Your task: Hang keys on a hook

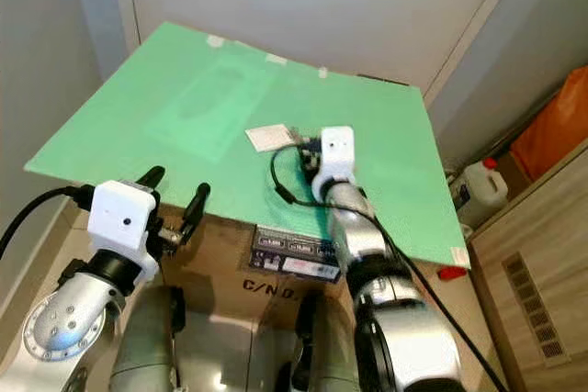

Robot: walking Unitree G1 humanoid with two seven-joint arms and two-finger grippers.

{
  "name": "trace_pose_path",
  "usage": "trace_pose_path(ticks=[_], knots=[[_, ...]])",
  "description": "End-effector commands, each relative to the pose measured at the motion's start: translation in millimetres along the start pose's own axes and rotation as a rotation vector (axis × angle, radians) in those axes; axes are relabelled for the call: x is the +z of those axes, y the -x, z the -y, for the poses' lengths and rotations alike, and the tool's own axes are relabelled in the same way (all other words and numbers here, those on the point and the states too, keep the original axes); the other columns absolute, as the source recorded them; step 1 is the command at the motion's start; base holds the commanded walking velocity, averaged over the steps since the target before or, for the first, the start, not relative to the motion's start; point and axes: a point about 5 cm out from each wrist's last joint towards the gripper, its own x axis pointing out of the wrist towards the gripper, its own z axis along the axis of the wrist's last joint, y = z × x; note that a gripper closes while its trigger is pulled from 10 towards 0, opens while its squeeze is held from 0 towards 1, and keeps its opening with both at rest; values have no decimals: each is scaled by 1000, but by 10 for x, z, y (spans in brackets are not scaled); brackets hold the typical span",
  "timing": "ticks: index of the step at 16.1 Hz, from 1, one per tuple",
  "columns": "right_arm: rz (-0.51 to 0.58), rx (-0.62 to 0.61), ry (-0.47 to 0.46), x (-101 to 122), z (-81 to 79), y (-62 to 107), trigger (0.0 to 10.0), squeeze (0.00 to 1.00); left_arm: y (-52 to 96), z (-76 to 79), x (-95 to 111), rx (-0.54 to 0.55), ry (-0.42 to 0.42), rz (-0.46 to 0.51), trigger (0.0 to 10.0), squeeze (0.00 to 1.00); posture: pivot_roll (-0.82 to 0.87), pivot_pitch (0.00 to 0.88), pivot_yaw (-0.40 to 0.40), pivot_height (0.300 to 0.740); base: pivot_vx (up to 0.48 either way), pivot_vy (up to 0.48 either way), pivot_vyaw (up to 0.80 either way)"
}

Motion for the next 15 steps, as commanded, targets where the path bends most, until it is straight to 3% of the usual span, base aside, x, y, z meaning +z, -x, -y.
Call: trace_pose_path(ticks=[1,7,13,15], knots=[[-181,-24,-2,-408,110,156,10000,0,-12,19,-4,-22,7,6,10000,0,280,63,-168,549,0,0,0],[-144,-2,31,-387,171,260,10000,0,-60,22,-4,-36,2,15,10000,0,262,41,-161,549,0,0,0],[4,51,61,-50,72,235,10000,0,-70,-10,17,-37,-7,28,10000,0,266,24,-164,549,0,0,0],[21,30,61,-20,110,272,10000,0,-73,-22,28,-36,-9,30,10000,0,264,22,-163,549,0,0,0]])
